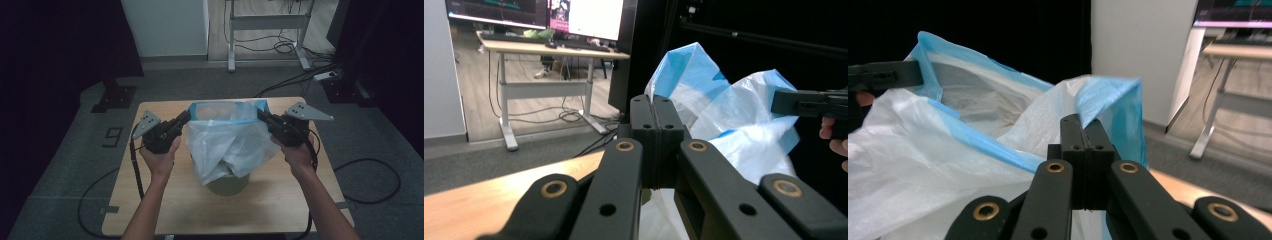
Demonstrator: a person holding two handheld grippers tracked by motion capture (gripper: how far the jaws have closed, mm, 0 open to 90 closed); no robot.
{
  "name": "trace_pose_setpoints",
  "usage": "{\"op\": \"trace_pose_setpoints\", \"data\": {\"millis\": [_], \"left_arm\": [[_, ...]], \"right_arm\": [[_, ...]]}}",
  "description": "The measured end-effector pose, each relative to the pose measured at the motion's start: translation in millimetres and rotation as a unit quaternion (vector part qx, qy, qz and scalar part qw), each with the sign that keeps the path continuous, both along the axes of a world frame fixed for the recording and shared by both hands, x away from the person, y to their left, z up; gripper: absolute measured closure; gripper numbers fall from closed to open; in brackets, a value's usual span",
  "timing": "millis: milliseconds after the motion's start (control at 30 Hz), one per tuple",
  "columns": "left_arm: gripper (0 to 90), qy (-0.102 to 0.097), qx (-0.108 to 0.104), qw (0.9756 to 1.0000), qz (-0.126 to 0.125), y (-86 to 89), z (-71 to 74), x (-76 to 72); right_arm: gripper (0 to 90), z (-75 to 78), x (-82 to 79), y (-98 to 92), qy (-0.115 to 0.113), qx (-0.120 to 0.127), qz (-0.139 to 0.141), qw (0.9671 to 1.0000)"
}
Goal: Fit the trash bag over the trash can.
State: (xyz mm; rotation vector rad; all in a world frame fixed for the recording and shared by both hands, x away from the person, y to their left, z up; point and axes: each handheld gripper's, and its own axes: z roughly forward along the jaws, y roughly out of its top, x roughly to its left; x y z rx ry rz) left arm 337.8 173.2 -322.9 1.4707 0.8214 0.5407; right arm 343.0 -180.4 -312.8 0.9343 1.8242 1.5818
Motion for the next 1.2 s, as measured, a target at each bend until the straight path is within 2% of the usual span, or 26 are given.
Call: {"op": "trace_pose_setpoints", "data": {"millis": [133, 200, 300, 467, 633, 767, 867, 967, 1200], "left_arm": [[89.5, -0.019, -0.004, 0.9998, -0.003, 0.0, 7.5, -3.1], [89.1, -0.028, -0.008, 0.9995, -0.01, 0.6, 6.6, -8.7], [88.8, -0.03, -0.007, 0.9994, -0.018, 1.3, -0.9, -18.6], [88.5, -0.022, -0.006, 0.9992, -0.034, 5.3, -23.8, -40.6], [88.0, -0.004, -0.015, 0.9982, -0.058, 9.8, -44.6, -56.8], [87.9, 0.01, -0.027, 0.9964, -0.079, 16.9, -59.4, -71.9], [88.0, 0.017, -0.029, 0.9957, -0.087, 22.2, -69.2, -81.9], [88.1, 0.03, -0.027, 0.9951, -0.09, 25.9, -81.7, -88.4], [88.2, 0.055, -0.034, 0.9939, -0.089, 32.6, -104.9, -94.1]], "right_arm": [[88.8, 14.5, -2.8, -0.5, -0.03, 0.004, -0.001, 0.9995], [88.8, 16.3, -8.6, -1.7, -0.045, 0.007, 0.0, 0.999], [88.8, 10.9, -17.0, -2.7, -0.047, 0.006, 0.005, 0.9989], [88.8, -16.6, -37.4, -6.5, -0.027, 0.005, 0.021, 0.9994], [88.8, -50.0, -55.8, -9.9, 0.013, 0.016, 0.041, 0.999], [88.8, -63.2, -70.3, -11.8, 0.028, 0.028, 0.062, 0.9973], [88.8, -72.9, -85.2, -12.2, 0.034, 0.037, 0.084, 0.9952], [88.8, -83.0, -94.4, -11.2, 0.04, 0.034, 0.094, 0.9942], [88.8, -106.0, -99.4, -9.1, 0.061, 0.026, 0.104, 0.9924]]}}
